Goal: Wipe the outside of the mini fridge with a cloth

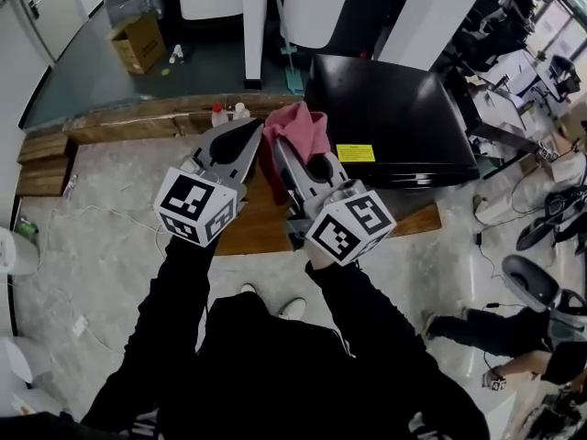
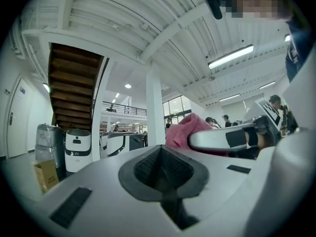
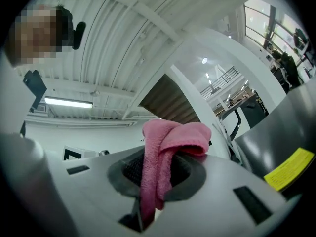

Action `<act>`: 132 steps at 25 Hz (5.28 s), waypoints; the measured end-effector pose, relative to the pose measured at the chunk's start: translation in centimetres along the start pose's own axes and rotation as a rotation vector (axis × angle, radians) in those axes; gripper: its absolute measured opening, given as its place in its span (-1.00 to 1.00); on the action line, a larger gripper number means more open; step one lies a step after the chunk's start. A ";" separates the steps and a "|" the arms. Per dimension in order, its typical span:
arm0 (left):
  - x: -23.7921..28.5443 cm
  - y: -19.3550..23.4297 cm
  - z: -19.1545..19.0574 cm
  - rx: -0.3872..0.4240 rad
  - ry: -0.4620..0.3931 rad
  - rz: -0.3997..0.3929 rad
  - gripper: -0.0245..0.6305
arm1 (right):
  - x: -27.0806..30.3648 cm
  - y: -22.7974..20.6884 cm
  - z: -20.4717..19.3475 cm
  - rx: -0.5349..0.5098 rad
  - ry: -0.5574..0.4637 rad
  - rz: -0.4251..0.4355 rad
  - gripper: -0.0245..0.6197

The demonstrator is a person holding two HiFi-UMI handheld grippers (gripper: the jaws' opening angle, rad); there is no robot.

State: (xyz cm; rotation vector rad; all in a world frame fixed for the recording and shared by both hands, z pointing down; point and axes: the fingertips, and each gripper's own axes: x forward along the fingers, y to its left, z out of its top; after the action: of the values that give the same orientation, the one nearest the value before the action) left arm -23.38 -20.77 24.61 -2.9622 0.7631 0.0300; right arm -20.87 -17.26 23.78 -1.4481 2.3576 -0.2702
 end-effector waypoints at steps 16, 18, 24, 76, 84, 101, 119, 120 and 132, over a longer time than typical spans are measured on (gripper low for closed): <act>9.2 16.7 -7.0 -0.032 0.012 -0.228 -0.91 | 14.9 -17.8 -7.4 0.355 -0.294 -0.427 -0.75; 11.1 17.2 -8.1 -0.034 0.024 -0.274 -0.91 | 14.7 -20.8 -7.7 0.397 -0.348 -0.484 -0.75; 15.5 17.6 -10.7 -0.059 0.045 -0.349 -0.91 | 13.4 -27.1 -9.0 0.517 -0.459 -0.592 -0.75; 7.4 0.6 -16.6 -0.146 0.146 -0.554 -0.91 | -6.2 -18.8 -16.2 0.804 -0.762 -0.787 -0.75; 4.0 -1.4 -14.8 -0.109 0.140 -0.531 -0.91 | -8.5 -17.4 -15.9 0.794 -0.740 -0.733 -0.75; 7.6 8.4 -19.1 -0.086 0.081 -0.488 -0.91 | 0.9 -18.6 -19.5 0.761 -0.626 -0.688 -0.75; 20.0 15.0 -29.8 -0.094 0.183 -0.655 -0.91 | 10.7 -35.9 -29.4 0.916 -0.569 -0.810 -0.75; 20.3 15.0 -30.3 -0.101 0.190 -0.659 -0.91 | 10.8 -36.6 -29.9 0.923 -0.562 -0.820 -0.75; 22.4 13.9 -34.7 -0.118 0.262 -0.729 -0.91 | 8.2 -42.5 -34.1 1.050 -0.602 -0.960 -0.75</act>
State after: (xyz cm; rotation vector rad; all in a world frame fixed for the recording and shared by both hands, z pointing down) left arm -10.51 -46.58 57.22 -3.1923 -0.3513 -0.3715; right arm -2.92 -44.76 68.02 -1.5799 0.6639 -0.9506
